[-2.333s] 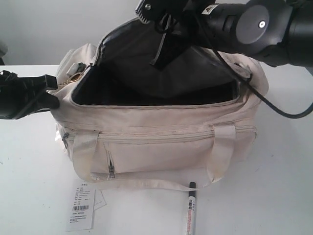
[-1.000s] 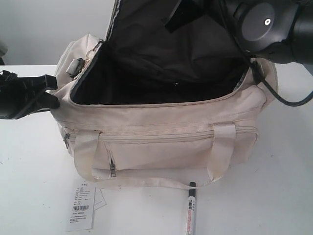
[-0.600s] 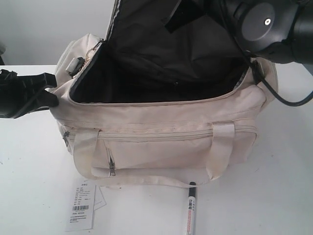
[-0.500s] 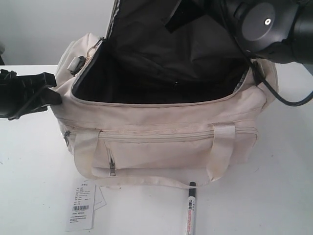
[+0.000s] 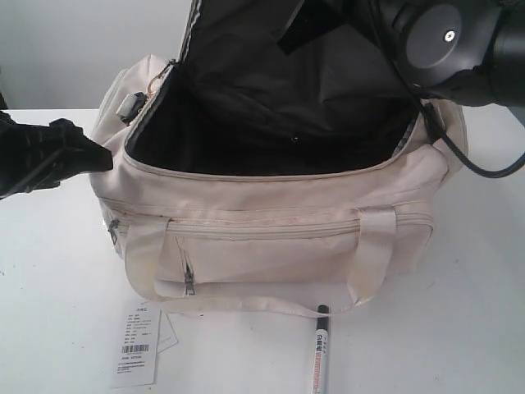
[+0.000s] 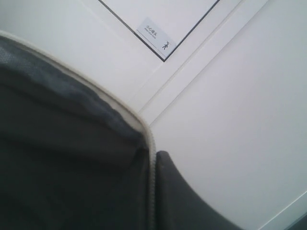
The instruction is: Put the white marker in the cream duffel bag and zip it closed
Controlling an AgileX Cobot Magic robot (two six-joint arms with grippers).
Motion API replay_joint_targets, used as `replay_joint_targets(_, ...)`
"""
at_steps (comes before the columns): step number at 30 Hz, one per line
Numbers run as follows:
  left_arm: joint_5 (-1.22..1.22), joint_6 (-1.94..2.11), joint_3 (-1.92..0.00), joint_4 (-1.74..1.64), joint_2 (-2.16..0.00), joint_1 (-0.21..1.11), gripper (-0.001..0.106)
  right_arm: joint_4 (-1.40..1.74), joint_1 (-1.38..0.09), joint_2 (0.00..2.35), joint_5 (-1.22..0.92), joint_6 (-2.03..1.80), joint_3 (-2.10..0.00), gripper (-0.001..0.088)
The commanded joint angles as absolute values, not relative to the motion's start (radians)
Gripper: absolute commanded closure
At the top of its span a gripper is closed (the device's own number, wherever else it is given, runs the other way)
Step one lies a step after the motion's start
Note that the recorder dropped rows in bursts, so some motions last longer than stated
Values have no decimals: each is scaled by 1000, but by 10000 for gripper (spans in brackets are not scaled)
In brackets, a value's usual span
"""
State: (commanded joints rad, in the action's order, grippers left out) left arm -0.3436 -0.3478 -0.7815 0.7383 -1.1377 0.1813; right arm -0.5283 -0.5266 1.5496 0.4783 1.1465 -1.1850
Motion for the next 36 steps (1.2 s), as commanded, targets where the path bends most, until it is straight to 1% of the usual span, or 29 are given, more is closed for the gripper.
replay_joint_targets(2, -381, -348, -781, 713, -1108, 181, 265, -528, -527, 1550, 474, 1146, -1185, 868)
replay_joint_targets(4, -417, -348, -781, 693, -1075, 181, 297, -528, -527, 1550, 474, 1146, -1185, 868)
replay_joint_targets(7, -479, -348, -781, 691, -1031, 181, 415, -528, -527, 1550, 474, 1146, -1185, 868)
replay_joint_targets(13, -629, -445, -781, 744, -946, 181, 790, -528, -527, 1550, 472, 1146, -1185, 868)
replay_joint_targets(14, -650, -474, -781, 770, -930, 181, 880, -528, -527, 1550, 472, 1146, -1185, 868)
replay_joint_targets(15, -674, -520, -781, 802, -911, 181, 1006, -528, -527, 1550, 472, 1146, -1185, 868)
replay_joint_targets(16, -686, -546, -781, 821, -903, 181, 1053, -530, -527, 1550, 473, 1146, -1185, 868)
replay_joint_targets(20, -735, -557, -781, 836, -897, 183, 1053, -530, -527, 1550, 473, 1146, -1185, 868)
replay_joint_targets(22, -734, -557, -781, 833, -897, 214, 1053, -530, -527, 1550, 473, 1146, -1185, 868)
replay_joint_targets(31, -652, -550, -781, 835, -904, 525, 1053, -530, -527, 1550, 473, 1146, -1185, 868)
replay_joint_targets(32, -650, -550, -781, 835, -927, 593, 1053, -530, -527, 1550, 473, 1146, -1185, 868)
replay_joint_targets(35, -644, -538, -781, 835, -984, 690, 1053, -530, -527, 1550, 473, 1146, -1185, 868)
replay_joint_targets(36, -624, -538, -781, 833, -1026, 747, 1053, -530, -527, 1550, 473, 1146, -1185, 868)
